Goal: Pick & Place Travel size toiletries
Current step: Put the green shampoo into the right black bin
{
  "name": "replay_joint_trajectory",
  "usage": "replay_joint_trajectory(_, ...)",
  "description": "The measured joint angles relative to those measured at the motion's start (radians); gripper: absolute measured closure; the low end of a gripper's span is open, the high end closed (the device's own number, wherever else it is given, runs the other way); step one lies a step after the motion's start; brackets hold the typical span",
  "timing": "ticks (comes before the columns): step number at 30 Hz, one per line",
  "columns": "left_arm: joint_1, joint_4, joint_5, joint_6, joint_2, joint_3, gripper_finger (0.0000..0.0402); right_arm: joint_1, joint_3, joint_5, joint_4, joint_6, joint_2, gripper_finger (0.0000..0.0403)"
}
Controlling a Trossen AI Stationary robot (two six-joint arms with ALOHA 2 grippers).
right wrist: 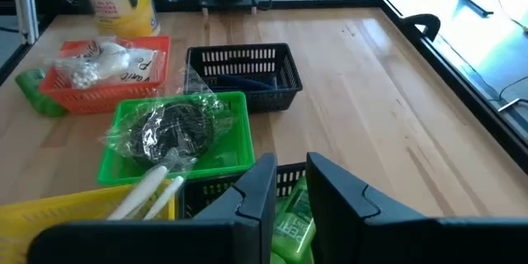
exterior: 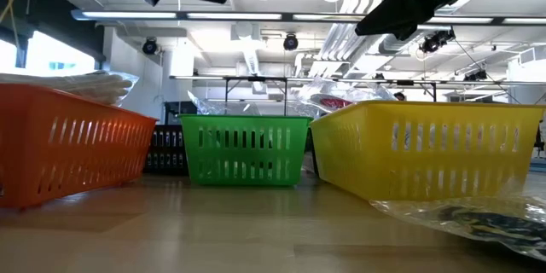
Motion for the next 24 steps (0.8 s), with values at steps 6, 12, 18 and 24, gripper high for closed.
replay_joint_trajectory(6,0.016,0.116,-0.003,0.001,0.093,0.000,0.0264,0.000,0.000,-0.002,0.000,0.055,0.000,0.0340)
replay_joint_trajectory(12,0.081,0.203,0.078,0.047,0.142,0.000,0.0289,0.000,0.000,-0.021,-0.015,0.096,0.000,0.0340)
replay_joint_trajectory(18,0.202,0.344,0.228,0.204,0.165,0.000,0.0330,0.001,0.000,-0.082,-0.046,0.114,0.000,0.0340)
replay_joint_trajectory(24,0.299,0.348,0.235,0.263,0.164,0.000,0.0371,0.001,0.000,-0.106,-0.112,0.165,0.000,0.0340)
